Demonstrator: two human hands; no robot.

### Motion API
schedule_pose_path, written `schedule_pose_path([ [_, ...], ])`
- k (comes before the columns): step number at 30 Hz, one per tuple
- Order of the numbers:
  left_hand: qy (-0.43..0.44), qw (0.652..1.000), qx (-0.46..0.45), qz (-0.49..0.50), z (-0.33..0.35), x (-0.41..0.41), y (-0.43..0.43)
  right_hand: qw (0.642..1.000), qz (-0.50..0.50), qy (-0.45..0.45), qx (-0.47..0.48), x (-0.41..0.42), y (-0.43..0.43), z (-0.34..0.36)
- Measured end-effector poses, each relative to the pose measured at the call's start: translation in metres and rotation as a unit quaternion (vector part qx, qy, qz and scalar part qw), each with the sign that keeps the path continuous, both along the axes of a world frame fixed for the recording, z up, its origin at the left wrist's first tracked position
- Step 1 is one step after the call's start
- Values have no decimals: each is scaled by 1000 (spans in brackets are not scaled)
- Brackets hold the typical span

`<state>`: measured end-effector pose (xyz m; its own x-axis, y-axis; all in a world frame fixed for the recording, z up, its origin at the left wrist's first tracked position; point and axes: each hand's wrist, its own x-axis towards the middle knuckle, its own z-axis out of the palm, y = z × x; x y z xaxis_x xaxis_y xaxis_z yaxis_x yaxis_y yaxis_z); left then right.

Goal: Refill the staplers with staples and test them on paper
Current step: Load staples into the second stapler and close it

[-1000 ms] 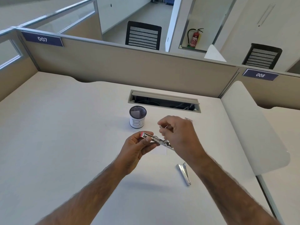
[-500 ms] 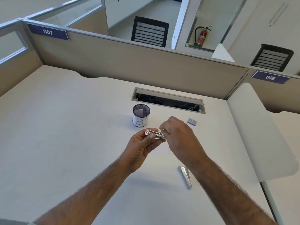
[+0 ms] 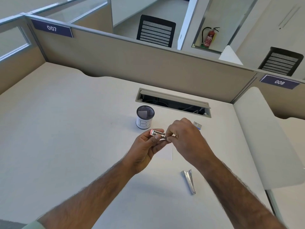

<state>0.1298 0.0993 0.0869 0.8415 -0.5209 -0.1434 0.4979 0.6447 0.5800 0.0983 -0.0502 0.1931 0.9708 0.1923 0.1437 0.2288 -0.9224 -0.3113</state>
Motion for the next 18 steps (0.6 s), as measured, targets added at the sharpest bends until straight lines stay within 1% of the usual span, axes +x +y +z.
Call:
schedule_pose_path([
  [7, 14, 1000, 3, 4, 1, 1, -2, 1000, -8, 6, 9, 2, -3, -1],
  [11, 39, 999, -18, 11, 0, 3, -2, 1000, 1, 8, -9, -1, -8, 3],
  [18, 84, 995, -43, 15, 5, 3, -7, 1000, 12, -17, -4, -6, -12, 19],
])
